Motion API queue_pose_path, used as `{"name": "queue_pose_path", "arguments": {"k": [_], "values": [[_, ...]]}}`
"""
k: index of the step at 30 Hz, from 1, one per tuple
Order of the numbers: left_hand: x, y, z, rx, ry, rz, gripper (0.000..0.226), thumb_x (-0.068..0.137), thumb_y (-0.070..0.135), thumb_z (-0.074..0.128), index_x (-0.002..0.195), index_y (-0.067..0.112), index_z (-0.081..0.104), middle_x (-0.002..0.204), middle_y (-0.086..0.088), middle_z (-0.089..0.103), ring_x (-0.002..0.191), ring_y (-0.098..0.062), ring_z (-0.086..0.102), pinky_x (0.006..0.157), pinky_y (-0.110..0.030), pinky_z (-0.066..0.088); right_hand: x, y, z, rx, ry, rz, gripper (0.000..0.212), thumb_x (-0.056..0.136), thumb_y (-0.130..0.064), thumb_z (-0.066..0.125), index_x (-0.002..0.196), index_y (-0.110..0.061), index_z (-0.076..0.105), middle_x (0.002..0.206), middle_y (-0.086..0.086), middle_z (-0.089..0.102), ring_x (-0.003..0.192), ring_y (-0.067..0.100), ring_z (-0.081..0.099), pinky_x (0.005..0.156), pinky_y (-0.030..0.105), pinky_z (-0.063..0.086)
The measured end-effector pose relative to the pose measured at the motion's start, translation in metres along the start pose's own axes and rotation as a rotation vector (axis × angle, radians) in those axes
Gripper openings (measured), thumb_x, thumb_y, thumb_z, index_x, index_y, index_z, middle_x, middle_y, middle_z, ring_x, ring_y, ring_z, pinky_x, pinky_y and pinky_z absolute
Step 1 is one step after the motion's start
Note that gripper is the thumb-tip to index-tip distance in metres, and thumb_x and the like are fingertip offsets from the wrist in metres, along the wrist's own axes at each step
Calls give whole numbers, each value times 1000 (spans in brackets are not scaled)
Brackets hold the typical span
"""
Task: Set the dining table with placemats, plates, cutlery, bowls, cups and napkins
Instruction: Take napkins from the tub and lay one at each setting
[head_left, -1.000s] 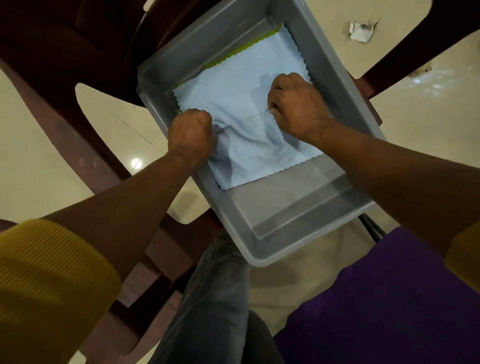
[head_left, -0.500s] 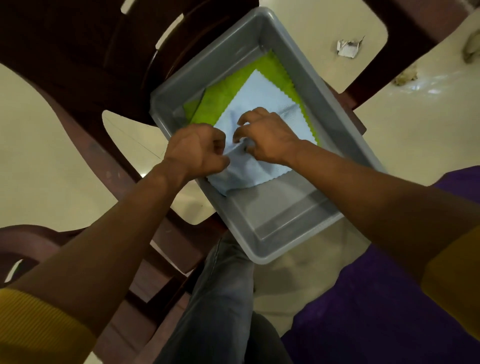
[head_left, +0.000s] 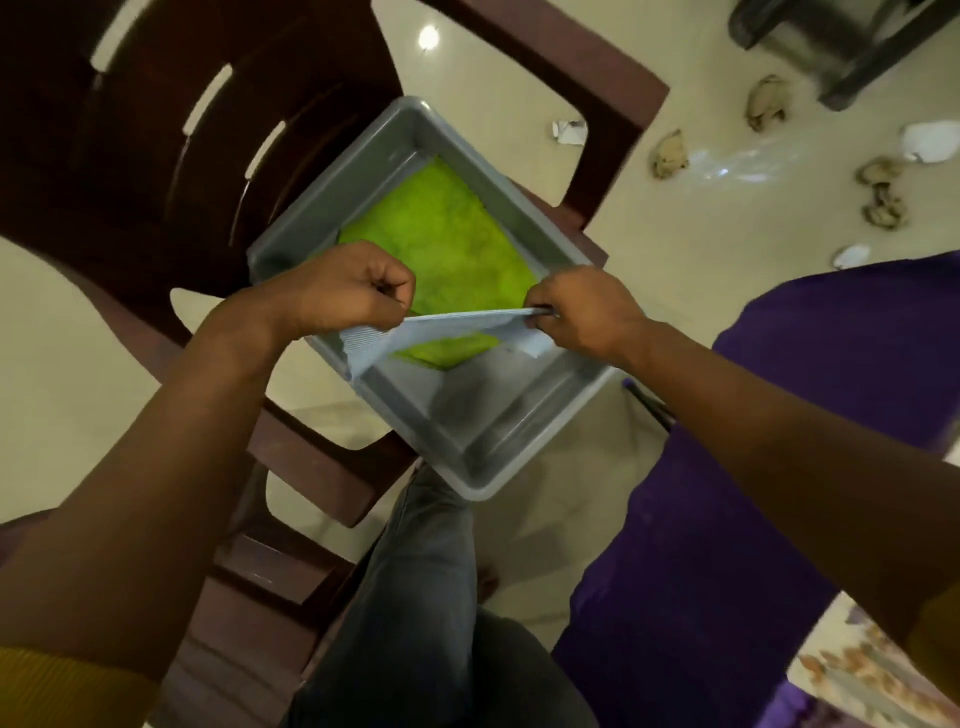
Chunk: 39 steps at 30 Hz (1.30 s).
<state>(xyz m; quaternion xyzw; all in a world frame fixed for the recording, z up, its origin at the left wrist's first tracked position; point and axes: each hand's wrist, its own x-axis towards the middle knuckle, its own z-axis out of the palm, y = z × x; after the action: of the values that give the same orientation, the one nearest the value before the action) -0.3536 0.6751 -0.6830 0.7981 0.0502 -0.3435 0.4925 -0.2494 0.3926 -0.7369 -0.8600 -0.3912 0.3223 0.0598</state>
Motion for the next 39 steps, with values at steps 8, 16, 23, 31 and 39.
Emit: {"name": "queue_pose_path", "arguments": {"k": [8, 16, 23, 31, 39], "values": [[-2, 26, 5, 146, 138, -45, 11, 84, -4, 70, 76, 2, 68, 47, 13, 53, 45, 0, 45, 50, -21, 35, -138, -6, -62, 316, 221, 243, 25, 84, -37, 61, 81, -16, 73, 78, 6, 71, 72, 27, 62, 60, 38, 44], [17, 95, 42, -107, 243, 91, 28, 104, 1, 53, 91, 25, 55, 65, 17, 59, 60, 5, 48, 59, -20, 37, -263, -36, -85, 1020, 714, 526, 13, 87, -17, 82, 91, -5, 77, 82, 18, 73, 71, 19, 67, 66, 35, 52], [25, 179, 102, -186, 222, 258, 15, 107, 23, 46, 109, 19, 60, 105, 3, 63, 91, -6, 57, 78, -31, 46, -355, -65, -49, 1382, 1198, 749, 19, 93, -20, 75, 103, -4, 75, 95, 20, 75, 82, 26, 67, 74, 41, 51], [-11, 268, 176, 45, -154, 432, 41, 82, 65, 60, 89, 26, 72, 83, 10, 69, 75, -6, 59, 69, -27, 47, -455, -116, 4, 1010, 1536, 1027, 12, 106, -22, 57, 101, -12, 63, 90, 2, 67, 82, 6, 57, 74, 28, 47], [-66, 298, 247, 466, -850, 207, 40, 78, 27, 92, 111, 8, 79, 107, -16, 78, 92, -34, 74, 75, -37, 59, -549, -193, 77, 866, 1660, 1239, 8, 103, -23, 60, 99, -16, 63, 89, 4, 66, 80, 11, 60, 72, 30, 49]]}}
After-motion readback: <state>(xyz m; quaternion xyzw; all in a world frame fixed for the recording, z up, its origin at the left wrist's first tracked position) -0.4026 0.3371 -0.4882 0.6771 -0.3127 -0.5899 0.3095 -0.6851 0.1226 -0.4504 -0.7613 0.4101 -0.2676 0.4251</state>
